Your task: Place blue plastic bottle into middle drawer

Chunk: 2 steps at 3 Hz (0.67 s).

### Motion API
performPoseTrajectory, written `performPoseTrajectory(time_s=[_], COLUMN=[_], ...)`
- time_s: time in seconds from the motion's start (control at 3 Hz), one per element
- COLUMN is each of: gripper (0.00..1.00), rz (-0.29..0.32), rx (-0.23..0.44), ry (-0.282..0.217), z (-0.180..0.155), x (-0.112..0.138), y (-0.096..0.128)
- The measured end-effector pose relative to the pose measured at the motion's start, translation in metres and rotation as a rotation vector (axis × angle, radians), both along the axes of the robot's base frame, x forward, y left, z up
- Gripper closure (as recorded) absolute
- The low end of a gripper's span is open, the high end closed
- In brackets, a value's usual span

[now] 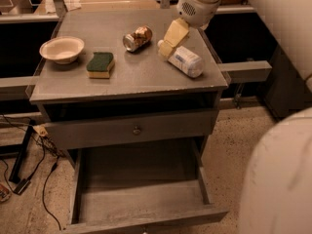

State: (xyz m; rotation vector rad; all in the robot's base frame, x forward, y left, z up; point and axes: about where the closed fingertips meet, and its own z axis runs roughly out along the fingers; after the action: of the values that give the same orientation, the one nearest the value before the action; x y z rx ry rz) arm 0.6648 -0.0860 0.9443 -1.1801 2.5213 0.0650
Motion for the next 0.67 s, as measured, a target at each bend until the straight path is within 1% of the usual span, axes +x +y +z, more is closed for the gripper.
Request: performPoseTrajectory(time_s=[0.33, 0.67], gripper=[0.00, 0.00], rz=[0.003, -0.011], rx=[-0.018, -0.037], ry=[0.015, 0.025], z=[-0.022, -0.043], x=[0.031, 0.060], y=[0.006, 0.004])
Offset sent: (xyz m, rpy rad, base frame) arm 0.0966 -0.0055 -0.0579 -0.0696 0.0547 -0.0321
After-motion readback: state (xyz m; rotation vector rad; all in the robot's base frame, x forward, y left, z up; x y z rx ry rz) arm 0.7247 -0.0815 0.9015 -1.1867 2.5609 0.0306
